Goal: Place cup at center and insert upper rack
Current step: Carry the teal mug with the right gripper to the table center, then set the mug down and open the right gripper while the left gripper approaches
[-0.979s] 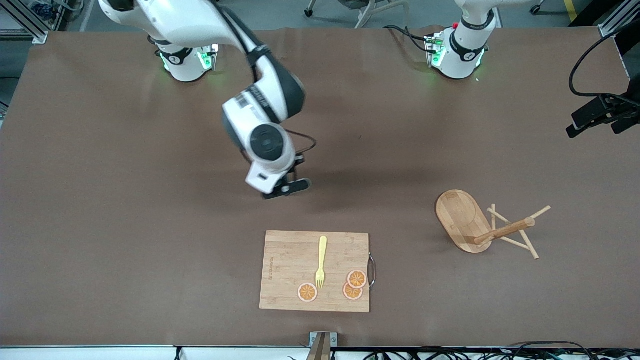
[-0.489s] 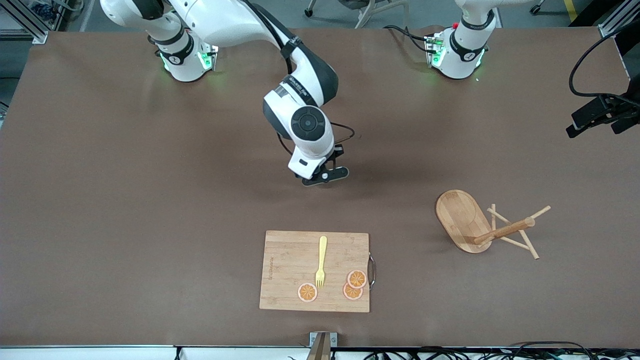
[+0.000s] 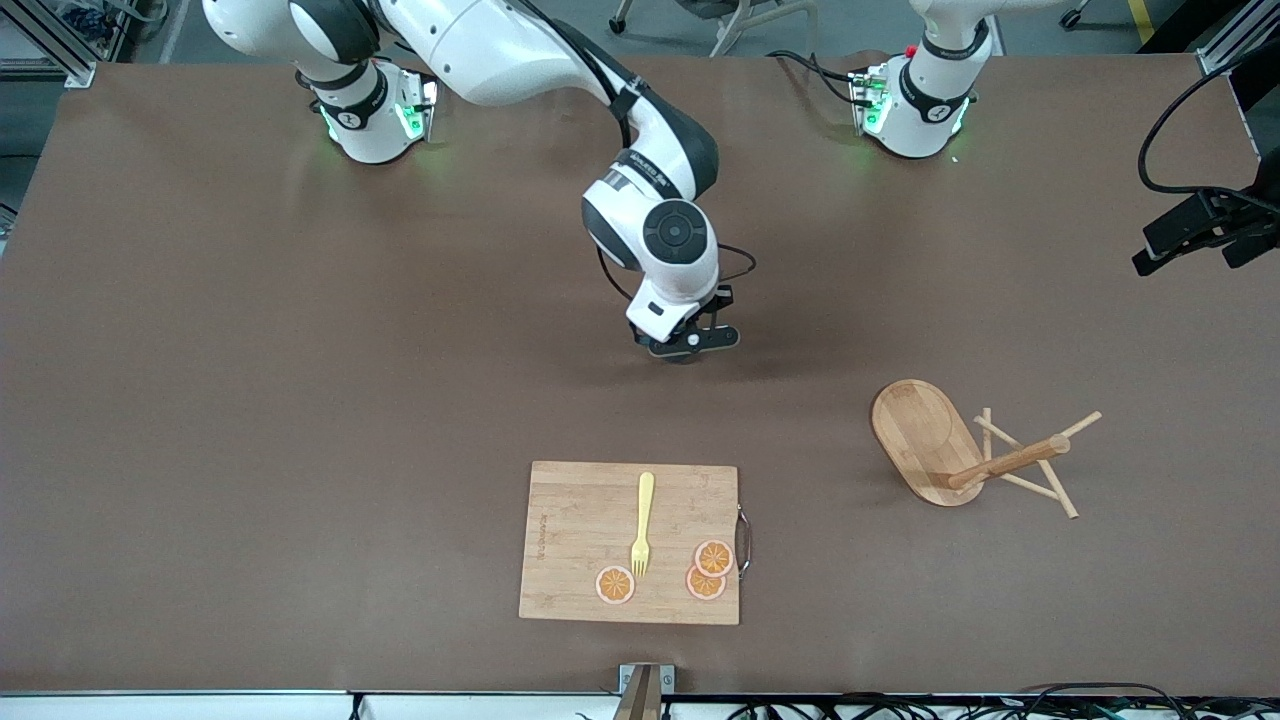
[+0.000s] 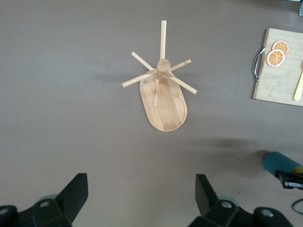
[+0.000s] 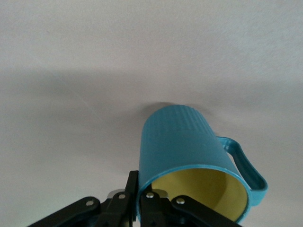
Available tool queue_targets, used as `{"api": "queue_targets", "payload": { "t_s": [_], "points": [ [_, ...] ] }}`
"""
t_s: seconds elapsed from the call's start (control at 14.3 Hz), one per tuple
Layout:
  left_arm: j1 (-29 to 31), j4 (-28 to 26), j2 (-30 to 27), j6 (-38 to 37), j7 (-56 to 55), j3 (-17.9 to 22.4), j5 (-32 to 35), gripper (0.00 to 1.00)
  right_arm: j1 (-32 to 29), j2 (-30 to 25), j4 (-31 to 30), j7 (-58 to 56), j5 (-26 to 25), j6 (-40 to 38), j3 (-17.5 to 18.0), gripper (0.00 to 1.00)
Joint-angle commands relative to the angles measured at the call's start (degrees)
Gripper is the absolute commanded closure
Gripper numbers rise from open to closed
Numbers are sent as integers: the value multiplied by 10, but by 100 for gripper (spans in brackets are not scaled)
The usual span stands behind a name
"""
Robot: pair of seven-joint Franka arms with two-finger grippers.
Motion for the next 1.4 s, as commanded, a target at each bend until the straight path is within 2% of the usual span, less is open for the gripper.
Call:
{"api": "queue_targets", "payload": {
  "t_s": [0.0,0.42,0.84,0.91,0.98,1.05,1.12,1.19,1.26,1.33],
  "points": [
    [0,3,-3,0,-3,-1,8,0,3,19,36,46,10,-8,-7,99],
    [0,3,-2,0,-2,-1,8,0,14,40,37,54,10,11,-7,99],
    [-8,3,3,4,-2,-2,8,0,15,41,36,1,9,6,-7,96],
    [-14,3,5,6,-1,-2,9,0,15,42,35,1,9,6,-7,90],
    [-19,3,8,6,-1,-2,9,0,15,42,35,2,9,7,-7,78],
    [-27,3,9,6,-1,-2,10,0,15,41,35,3,9,10,-7,49],
    [-29,3,10,7,-1,-3,10,0,15,41,35,4,8,13,-7,25],
    [-30,3,10,8,-2,-3,13,0,14,40,36,3,8,16,-7,15],
    [-30,3,11,18,-2,-4,16,0,12,37,37,4,9,17,-7,0],
    [-31,3,12,22,-4,-9,16,0,9,36,37,4,10,15,-7,0]
  ]
}}
